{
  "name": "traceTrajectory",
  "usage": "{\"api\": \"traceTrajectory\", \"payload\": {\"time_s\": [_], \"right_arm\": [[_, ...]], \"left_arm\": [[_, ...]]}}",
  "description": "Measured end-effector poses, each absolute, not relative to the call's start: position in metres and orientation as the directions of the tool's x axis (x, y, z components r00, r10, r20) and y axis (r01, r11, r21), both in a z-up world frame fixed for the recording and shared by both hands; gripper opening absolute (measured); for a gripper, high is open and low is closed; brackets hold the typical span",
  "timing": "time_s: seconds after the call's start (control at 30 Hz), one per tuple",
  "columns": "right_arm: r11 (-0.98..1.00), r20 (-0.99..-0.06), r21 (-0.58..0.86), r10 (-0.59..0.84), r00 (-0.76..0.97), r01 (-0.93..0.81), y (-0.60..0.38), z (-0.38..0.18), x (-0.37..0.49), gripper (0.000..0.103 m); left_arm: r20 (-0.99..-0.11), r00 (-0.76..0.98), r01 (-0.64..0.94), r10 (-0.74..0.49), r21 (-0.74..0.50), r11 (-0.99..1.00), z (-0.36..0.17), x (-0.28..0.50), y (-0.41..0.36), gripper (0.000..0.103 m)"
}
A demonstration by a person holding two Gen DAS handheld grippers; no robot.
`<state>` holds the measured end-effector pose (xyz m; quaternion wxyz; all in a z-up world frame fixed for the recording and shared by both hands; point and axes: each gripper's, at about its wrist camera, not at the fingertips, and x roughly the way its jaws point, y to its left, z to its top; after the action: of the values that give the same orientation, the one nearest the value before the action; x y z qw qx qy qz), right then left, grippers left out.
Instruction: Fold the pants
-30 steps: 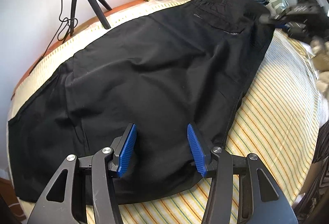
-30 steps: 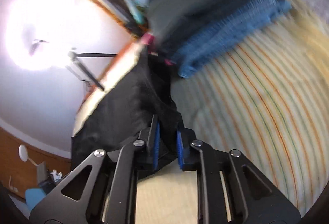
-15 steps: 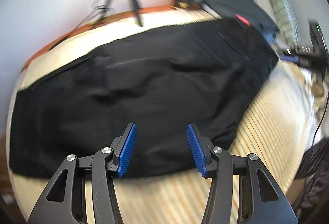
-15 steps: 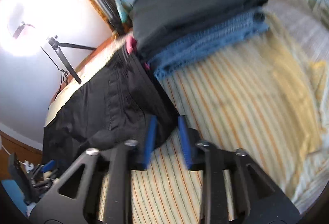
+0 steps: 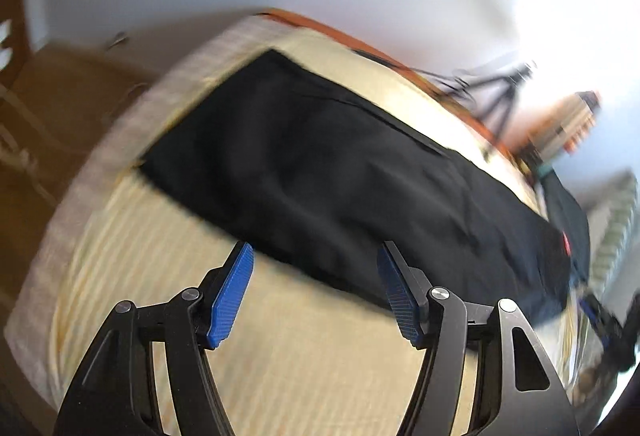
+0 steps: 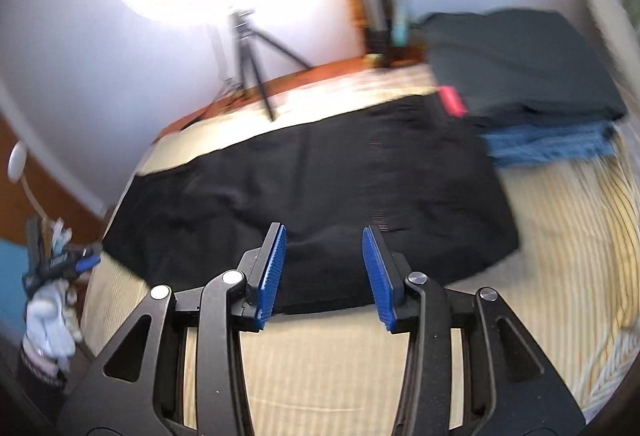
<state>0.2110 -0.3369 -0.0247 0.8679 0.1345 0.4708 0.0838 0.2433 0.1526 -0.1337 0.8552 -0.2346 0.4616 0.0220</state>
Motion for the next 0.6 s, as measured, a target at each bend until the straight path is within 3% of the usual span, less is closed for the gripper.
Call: {"api": "traceTrajectory", "payload": {"time_s": [0.1,0.2,0.4,0.6], "right_arm": [[0.95,-0.787,0.3,0.297,0.541,-0.086,-0.311,-0.018,0.214,0.043],[0.94,-0.78,0.315,0.335,0.529,-0.131,-0.291,-0.017,0.214,0.049],[0.926,-0.769,0.323,0.377,0.516,-0.195,-0.263,-0.014,0.214,0.049],[0.918,-0.761,0.354,0.393,0.517,-0.177,-0.266,-0.012,0.218,0.054]], "left_arm": [[-0.814,0.559,-0.311,-0.159,-0.384,0.87,-0.144,0.247,0.166,0.064],[-0.792,0.574,-0.361,-0.207,-0.472,0.804,-0.153,0.249,0.182,0.064],[-0.778,0.583,-0.434,-0.234,-0.541,0.721,-0.17,0.257,0.205,0.064],[-0.71,0.649,-0.466,-0.274,-0.656,0.594,-0.181,0.256,0.224,0.064]]}}
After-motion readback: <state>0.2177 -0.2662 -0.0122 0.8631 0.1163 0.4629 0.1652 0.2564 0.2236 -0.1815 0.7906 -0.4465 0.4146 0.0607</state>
